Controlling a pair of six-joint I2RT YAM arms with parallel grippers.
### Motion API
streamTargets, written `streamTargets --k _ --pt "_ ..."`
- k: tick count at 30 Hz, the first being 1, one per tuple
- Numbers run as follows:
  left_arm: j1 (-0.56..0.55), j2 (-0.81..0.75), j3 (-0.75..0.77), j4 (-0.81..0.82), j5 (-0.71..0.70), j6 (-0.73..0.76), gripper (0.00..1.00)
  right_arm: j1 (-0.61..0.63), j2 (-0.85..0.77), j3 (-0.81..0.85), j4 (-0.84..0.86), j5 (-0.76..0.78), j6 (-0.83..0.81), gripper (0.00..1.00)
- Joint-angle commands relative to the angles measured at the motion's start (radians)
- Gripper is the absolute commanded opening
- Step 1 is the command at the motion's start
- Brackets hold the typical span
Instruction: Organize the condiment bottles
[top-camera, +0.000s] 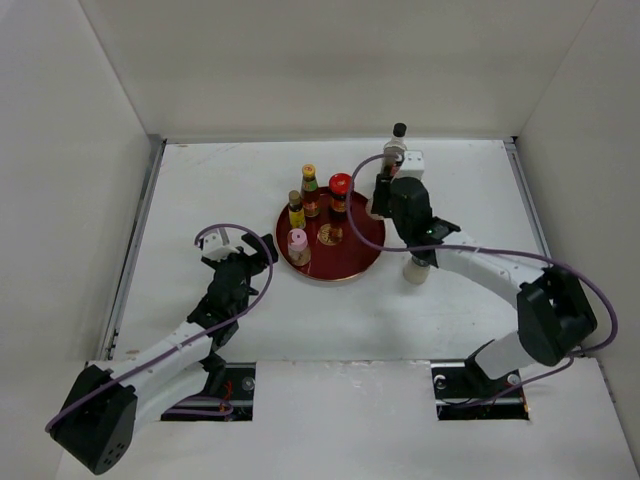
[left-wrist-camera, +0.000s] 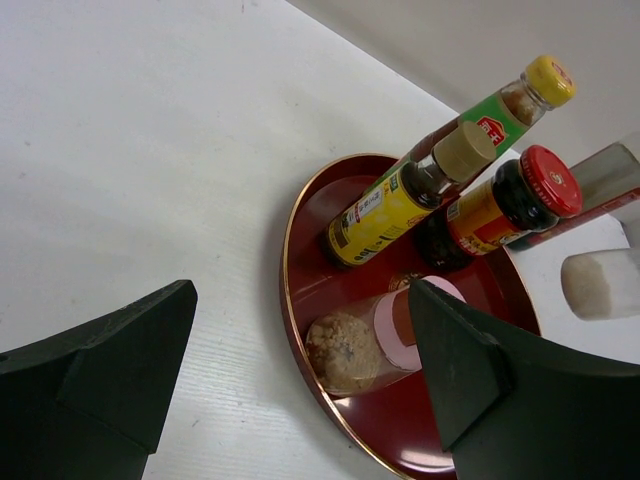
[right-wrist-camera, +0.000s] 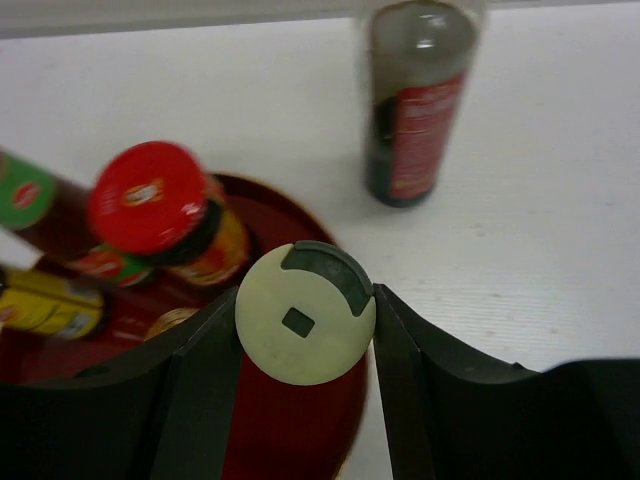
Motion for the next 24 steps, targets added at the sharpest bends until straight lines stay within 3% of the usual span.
streamTargets --k 1,10,16,24 --pt "0.008 -0.035 -0.011 0.043 0.006 -0.014 0.87 0.087 -0.001 -0.012 0.073 -0.003 0.031 0.49" --pt "0.014 -0.027 -0.013 0.048 0.007 -0.014 0.87 0.238 0.197 0.16 0.134 -0.092 0.037 0.5" --pt "0.016 -0.041 -0.011 0.041 0.016 -0.016 0.87 0.267 0.324 0.251 0.122 -0.099 0.037 0.52" --pt "0.017 -0.05 -0.013 0.035 0.018 -0.016 0.87 0.272 0.349 0.254 0.089 -0.048 0.037 0.58"
